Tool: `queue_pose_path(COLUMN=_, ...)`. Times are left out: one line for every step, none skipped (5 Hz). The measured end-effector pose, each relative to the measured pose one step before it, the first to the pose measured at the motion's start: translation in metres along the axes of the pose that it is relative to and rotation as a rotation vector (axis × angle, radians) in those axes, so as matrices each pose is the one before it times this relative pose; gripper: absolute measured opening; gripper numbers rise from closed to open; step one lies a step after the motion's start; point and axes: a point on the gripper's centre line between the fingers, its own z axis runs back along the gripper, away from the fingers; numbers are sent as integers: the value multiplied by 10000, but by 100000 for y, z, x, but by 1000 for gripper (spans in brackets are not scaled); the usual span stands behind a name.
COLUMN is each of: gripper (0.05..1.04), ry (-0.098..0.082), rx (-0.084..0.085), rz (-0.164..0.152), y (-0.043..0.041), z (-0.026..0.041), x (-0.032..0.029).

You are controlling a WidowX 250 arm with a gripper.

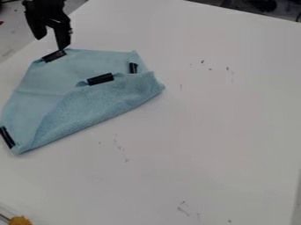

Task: Unfold the cloth from bottom right to top left

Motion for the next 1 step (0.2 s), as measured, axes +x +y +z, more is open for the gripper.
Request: queue_pose_path(gripper=1001, ry=23, rx=-84, rz=38, y=-2566, z=497, x=-956)
